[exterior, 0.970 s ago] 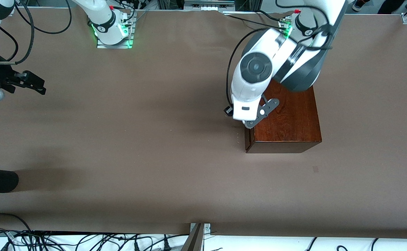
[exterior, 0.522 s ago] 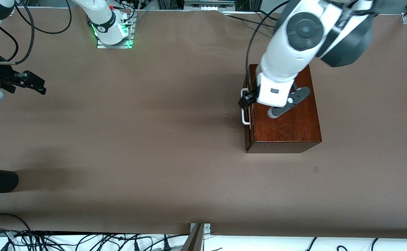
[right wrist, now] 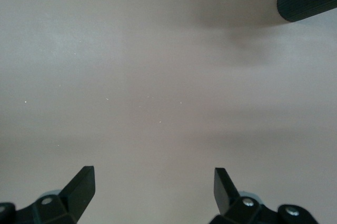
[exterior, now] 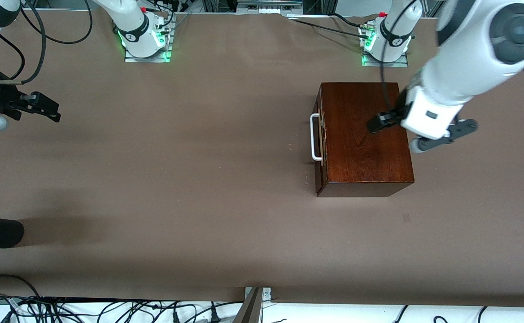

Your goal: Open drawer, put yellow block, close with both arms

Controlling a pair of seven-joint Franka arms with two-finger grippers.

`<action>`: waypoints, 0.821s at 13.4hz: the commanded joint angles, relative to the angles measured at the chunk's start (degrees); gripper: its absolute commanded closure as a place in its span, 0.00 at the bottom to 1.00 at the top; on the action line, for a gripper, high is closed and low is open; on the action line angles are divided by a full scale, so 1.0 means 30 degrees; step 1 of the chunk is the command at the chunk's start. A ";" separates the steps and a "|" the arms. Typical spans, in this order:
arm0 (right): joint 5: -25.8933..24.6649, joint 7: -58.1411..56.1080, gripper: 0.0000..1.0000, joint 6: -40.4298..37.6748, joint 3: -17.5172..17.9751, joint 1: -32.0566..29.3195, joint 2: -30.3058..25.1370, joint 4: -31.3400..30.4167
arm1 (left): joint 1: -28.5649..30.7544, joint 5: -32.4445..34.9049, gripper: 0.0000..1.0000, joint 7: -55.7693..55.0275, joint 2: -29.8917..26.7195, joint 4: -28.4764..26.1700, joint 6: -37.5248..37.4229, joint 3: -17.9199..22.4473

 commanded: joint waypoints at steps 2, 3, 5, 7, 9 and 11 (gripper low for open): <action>0.0020 0.0017 0.00 -0.0179 0.0147 0.0068 0.0149 0.0076 | 0.1897 -0.0456 0.00 0.4704 -0.2539 -0.2960 0.0094 0.0135; 0.0049 0.0015 0.00 -0.0121 0.0147 0.0068 0.0179 0.0076 | 0.2511 -0.0456 0.00 0.6021 -0.3124 -0.3693 0.0444 0.0194; 0.0108 -0.0014 0.00 0.0026 0.0147 0.0068 0.0237 0.0134 | 0.2898 -0.0310 0.00 0.8746 -0.4034 -0.4926 0.1177 0.1124; 0.0516 -0.0043 0.00 0.0056 0.0147 0.0068 0.0266 0.0164 | 0.2780 0.0099 0.00 1.0771 -0.4302 -0.5253 0.1267 0.1978; 0.0518 -0.0044 0.00 0.0056 0.0147 0.0068 0.0325 0.0164 | 0.2664 0.1180 0.00 1.2150 -0.4652 -0.5923 0.2141 0.2302; 0.0518 -0.0073 0.00 0.0056 0.0147 0.0097 0.0355 0.0193 | 0.1880 0.1273 0.00 1.3061 -0.5353 -0.7092 0.3224 0.3555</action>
